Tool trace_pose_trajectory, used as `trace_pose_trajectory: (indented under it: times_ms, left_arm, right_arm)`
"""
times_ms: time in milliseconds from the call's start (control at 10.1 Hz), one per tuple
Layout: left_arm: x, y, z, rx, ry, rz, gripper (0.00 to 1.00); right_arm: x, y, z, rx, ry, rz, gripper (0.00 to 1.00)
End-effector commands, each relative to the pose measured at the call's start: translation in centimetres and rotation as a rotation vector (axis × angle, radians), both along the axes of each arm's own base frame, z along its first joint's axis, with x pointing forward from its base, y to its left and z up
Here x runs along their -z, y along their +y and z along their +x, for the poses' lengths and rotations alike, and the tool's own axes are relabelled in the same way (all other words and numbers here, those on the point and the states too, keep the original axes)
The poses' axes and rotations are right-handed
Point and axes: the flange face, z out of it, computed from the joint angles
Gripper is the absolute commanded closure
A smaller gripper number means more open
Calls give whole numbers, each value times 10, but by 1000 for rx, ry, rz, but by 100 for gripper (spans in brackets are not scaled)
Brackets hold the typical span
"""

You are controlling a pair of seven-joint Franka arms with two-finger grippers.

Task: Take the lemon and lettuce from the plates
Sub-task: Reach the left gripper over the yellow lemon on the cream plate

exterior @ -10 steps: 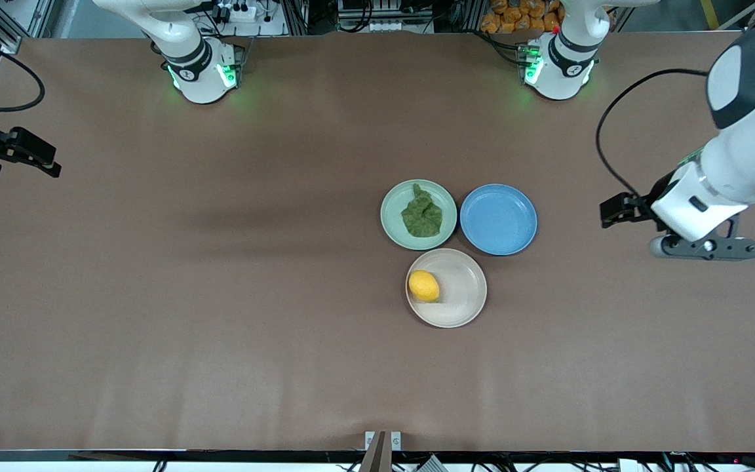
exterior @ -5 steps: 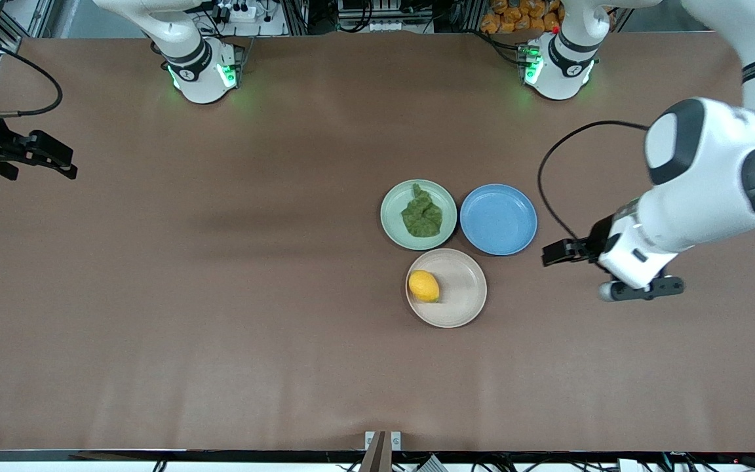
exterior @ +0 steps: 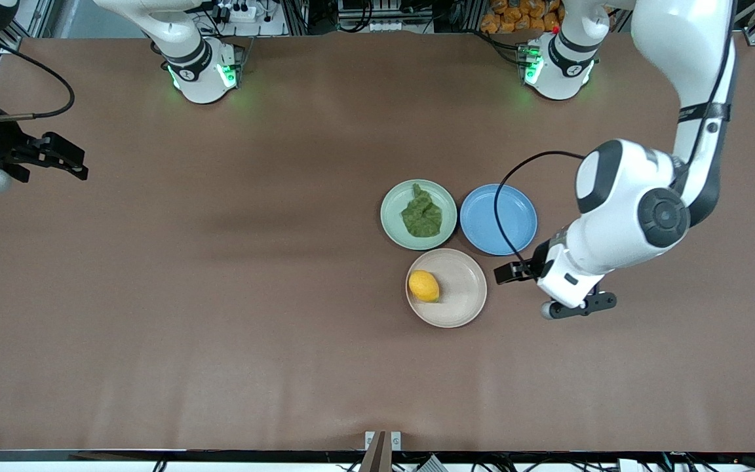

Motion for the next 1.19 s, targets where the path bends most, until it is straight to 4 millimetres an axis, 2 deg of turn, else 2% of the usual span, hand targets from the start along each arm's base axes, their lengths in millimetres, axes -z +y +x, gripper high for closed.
trace_pose_trajectory:
  times_ms: [0,297,495,792,891,1089]
  left_arm:
    - [43,-39,5,-103,-3,-22,0]
    - [82,-75,3,-210,-29,-42,0]
    - [109,-105,-9,-244,-18,-39,0]
    - [135,-127,-21,-290,3,-34,0]
    - [145,-130,-24,-288,12,-26,0]
    - [152,-133,-26,-297,10,-27,0]
  right_arm:
    - [3,2,2,-9,1,16,0]
    - [12,11,6,-16,17,15,0]
    - [18,21,8,-28,26,21,0]
    - [18,26,8,-37,28,21,0]
    - [19,28,8,-41,30,21,0]
    - [19,30,8,-45,33,20,0]
